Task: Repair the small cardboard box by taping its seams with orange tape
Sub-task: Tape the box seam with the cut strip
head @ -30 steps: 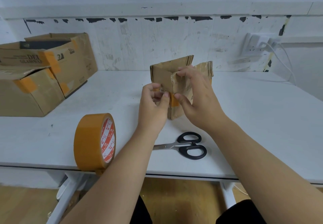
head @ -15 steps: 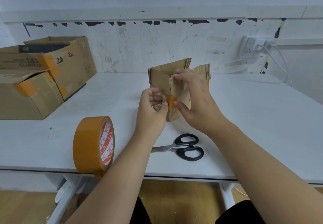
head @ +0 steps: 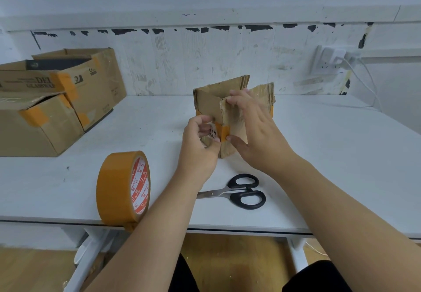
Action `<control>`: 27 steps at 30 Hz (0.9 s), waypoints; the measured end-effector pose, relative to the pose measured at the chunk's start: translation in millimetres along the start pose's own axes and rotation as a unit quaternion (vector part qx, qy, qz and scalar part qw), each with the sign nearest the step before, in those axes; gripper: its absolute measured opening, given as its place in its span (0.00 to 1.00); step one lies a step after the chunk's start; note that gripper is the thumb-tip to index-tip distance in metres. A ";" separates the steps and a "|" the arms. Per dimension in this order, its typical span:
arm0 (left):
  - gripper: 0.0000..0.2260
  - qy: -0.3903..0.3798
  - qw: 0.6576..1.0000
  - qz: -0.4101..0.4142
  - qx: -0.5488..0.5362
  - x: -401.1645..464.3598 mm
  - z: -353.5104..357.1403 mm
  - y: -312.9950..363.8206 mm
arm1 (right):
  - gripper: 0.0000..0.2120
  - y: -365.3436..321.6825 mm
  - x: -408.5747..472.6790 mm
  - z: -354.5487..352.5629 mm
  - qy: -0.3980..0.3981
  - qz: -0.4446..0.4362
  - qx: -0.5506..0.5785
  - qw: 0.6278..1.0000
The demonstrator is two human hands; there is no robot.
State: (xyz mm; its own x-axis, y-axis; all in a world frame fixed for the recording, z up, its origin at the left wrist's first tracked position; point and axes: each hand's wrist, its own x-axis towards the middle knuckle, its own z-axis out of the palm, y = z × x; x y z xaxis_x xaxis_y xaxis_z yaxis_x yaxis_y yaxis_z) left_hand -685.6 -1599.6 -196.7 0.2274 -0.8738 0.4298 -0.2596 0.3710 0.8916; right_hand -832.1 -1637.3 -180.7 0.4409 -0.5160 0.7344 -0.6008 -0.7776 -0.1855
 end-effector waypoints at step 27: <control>0.08 0.065 0.998 0.020 -0.012 6.0 5.1 1.4 | 0.19 -5.6 3.1 0.8 0.074 0.033 0.066 0.995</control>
State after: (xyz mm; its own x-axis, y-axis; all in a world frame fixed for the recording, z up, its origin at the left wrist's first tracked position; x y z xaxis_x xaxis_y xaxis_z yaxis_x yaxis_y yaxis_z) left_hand -689.4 -1606.0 -193.6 0.3367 -0.8109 0.4787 -0.2480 0.4140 0.8758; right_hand -826.8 -1634.8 -177.8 0.2956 -0.5165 0.8037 -0.5274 -0.7897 -0.3135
